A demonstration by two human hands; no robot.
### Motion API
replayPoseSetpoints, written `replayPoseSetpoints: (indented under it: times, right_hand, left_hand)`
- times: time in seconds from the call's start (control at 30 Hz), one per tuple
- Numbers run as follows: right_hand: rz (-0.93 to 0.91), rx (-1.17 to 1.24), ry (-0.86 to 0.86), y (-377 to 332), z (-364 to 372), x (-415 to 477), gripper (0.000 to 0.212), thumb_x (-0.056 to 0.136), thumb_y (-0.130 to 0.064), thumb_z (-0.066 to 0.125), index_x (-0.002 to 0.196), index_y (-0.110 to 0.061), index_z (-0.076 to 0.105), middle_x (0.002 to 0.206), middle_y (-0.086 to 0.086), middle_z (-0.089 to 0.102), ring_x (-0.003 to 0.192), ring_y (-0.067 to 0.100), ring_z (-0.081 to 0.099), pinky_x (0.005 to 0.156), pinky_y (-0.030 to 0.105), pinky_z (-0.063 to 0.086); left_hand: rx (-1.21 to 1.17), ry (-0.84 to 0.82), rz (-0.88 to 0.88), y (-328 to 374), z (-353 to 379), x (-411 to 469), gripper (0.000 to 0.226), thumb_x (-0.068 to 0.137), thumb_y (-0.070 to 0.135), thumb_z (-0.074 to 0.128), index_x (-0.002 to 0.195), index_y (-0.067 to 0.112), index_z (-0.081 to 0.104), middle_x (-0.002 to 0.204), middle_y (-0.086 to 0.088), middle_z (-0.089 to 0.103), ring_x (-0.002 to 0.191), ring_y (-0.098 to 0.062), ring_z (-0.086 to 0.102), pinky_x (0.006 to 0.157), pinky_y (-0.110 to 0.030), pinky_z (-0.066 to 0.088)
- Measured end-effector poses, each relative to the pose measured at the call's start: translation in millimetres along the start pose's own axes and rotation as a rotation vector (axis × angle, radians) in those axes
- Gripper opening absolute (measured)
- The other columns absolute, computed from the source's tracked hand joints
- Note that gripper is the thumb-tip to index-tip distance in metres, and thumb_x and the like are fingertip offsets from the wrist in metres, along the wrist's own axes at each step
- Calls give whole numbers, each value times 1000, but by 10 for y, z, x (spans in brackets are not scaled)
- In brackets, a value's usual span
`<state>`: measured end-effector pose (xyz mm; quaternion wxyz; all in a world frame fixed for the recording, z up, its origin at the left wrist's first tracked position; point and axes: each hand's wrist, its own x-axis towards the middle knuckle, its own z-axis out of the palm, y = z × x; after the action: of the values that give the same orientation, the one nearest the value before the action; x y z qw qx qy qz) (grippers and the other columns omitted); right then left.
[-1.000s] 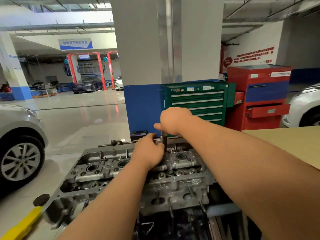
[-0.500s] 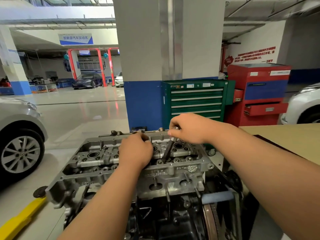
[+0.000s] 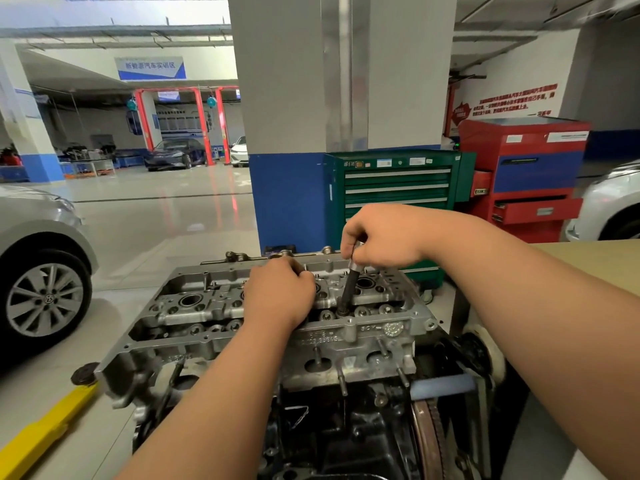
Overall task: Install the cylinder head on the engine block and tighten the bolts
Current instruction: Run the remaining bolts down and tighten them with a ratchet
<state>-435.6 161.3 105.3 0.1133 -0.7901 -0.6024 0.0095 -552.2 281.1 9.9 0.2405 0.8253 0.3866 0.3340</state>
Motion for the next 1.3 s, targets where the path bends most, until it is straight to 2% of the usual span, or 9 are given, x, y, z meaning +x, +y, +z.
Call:
replayPoseSetpoints:
  times: [0.23,0.3,0.4,0.57,0.7,0.87,1.0,1.17,1.3]
  right_hand:
    - [-76,29,84,-123,179,144,5,86,-32,62,87,-29,59,79,-17,55,72,5,52,57,20,36]
    - [-39,66,107,-142,292,200,21,86,-42,62,83,-21,59,80,-8,58,70,11,53,54,26,37]
    - [9,153,179,-99,421,221,24,89,-42,57,73,-24,53,74,-7,55,65,9,50,52,26,33]
    - [13,988,210,-31,584,217,17,93,-18,58,76,-16,60,65,-2,63,62,16,58,64,28,47]
    - [-13,1431,205,-54,775,284,28,100,-19,48,72,-12,50,49,-3,42,44,14,39,53,28,41]
    - [-11,1272,217,-109,943,332,40,101,-31,46,67,-10,52,44,0,36,40,15,31,46,24,32]
    - [46,1467,376,-102,865,378,41,101,-32,44,65,-11,48,43,-1,30,38,15,27,47,25,31]
    - [41,1465,503,-83,833,386,42,101,-27,43,62,-11,46,42,1,29,36,14,26,43,22,31]
    - [41,1418,444,-66,808,388,40,101,-28,43,65,-12,45,50,3,28,40,14,27,47,25,32]
  left_hand:
    - [24,-13,-1,-11,18,30,18,84,29,52,86,20,67,89,-7,69,92,-31,60,82,-42,53]
    - [4,-20,-7,-21,18,27,14,83,29,52,80,21,63,84,-6,67,89,-32,60,80,-43,53]
    - [9,-11,-2,-35,33,39,12,83,28,52,77,22,61,84,-5,67,91,-32,59,82,-43,52]
    - [25,4,1,-42,52,61,12,82,30,52,79,23,62,87,-3,67,94,-31,58,84,-42,51]
    - [17,7,2,-49,52,64,12,81,29,52,78,22,60,87,-4,67,95,-31,57,85,-42,50]
    - [3,-1,0,-45,44,55,25,86,40,50,69,22,53,85,-6,67,93,-34,58,85,-44,50]
    - [1,1,-2,-39,39,57,10,81,29,52,78,23,61,89,-3,67,96,-31,57,87,-43,50]
    - [-9,-4,4,-57,45,61,10,82,28,52,80,23,61,90,-3,67,97,-31,57,88,-43,49]
    - [-9,-20,-9,-54,47,76,12,83,29,52,82,23,62,90,-3,67,98,-31,57,89,-44,49]
